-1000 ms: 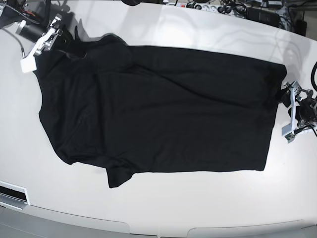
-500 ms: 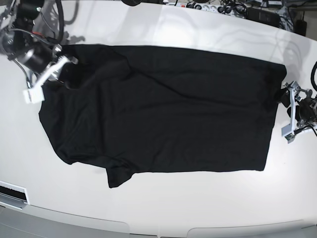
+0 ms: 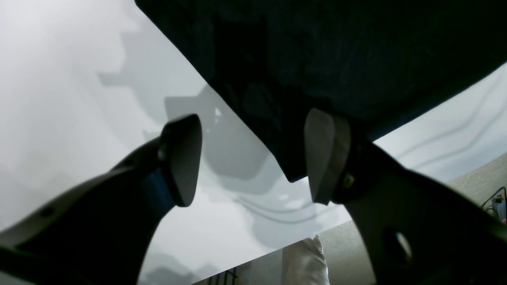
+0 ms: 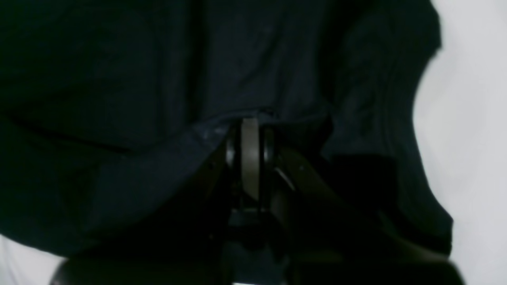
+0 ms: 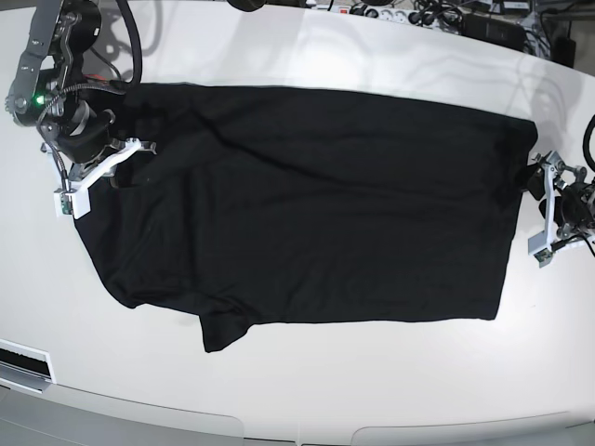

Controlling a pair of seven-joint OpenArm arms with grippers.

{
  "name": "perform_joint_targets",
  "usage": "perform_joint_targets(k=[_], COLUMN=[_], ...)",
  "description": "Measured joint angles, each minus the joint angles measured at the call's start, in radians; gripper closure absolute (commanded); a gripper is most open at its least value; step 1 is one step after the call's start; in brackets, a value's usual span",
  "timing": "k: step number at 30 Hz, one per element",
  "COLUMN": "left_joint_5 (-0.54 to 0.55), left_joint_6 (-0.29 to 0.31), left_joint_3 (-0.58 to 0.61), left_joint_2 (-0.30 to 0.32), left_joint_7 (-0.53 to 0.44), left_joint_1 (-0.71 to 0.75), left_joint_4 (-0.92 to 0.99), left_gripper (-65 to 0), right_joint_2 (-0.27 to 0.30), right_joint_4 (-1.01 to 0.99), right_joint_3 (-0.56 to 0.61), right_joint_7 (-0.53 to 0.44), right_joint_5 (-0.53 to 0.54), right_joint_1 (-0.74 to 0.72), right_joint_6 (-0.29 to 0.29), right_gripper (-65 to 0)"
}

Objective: Layout the t-shirt on the table in an organized manner, then fold the t-shirt properly
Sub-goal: 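Release the shirt and regrasp its corner with the right gripper, then grasp the shirt edge with both grippers and pull it taut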

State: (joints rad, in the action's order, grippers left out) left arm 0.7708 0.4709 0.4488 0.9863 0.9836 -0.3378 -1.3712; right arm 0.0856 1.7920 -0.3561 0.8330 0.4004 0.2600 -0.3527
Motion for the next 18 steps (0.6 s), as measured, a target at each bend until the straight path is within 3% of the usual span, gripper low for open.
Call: perform_joint_targets(k=[2,5,6,9,10,11,14,18], left_joint_5=[0.000,0.000,0.000,0.000,-0.009,-0.038,-0.084,-0.045], left_joint_6=[0.000,0.000,0.000,0.000,0.000,0.003,0.000,0.000], left_joint_3=[0.000,0.000,0.000,0.000,0.000,0.000,0.000,0.000], left_joint_2=[0.000,0.000,0.000,0.000,0.000,0.000,0.012,0.031], left_joint_7=[0.000,0.000,0.000,0.000,0.000,0.002,0.003,0.001], left_joint_1=[0.000,0.000,0.000,0.000,0.000,0.000,-0.001,-0.006], left_joint_4=[0.000,0.000,0.000,0.000,0.000,0.000,0.000,0.000], left_gripper=[-41.2,-41.2,-41.2,-41.2,-41.2,-41.2,-41.2,-40.4], right_joint_2=[0.000,-0.008,-0.013,-0.020,-0.019,-0.019,-0.008,0.005], right_joint_4=[0.000,0.000,0.000,0.000,0.000,0.000,0.000,0.019], right_joint_3=[0.000,0.003,0.009,0.023,0.023,0.022,0.011,-0.028], right_joint_7=[0.000,-0.002,0.005,0.008,0.007,0.009,0.077,0.098], right_joint_5=[0.001,0.000,0.000,0.003,-0.001,-0.025,-0.092,-0.095], right_joint_1=[-0.008,-0.009,-0.008,-0.011,-0.017,-0.030,-0.099,-0.165], right_joint_6=[0.002,-0.063,-0.075,-0.059,-0.058,-0.050,0.062,0.072], right_gripper=[0.0,0.0,-4.2,-34.5,-41.6,-44.1,-43.9,-43.4])
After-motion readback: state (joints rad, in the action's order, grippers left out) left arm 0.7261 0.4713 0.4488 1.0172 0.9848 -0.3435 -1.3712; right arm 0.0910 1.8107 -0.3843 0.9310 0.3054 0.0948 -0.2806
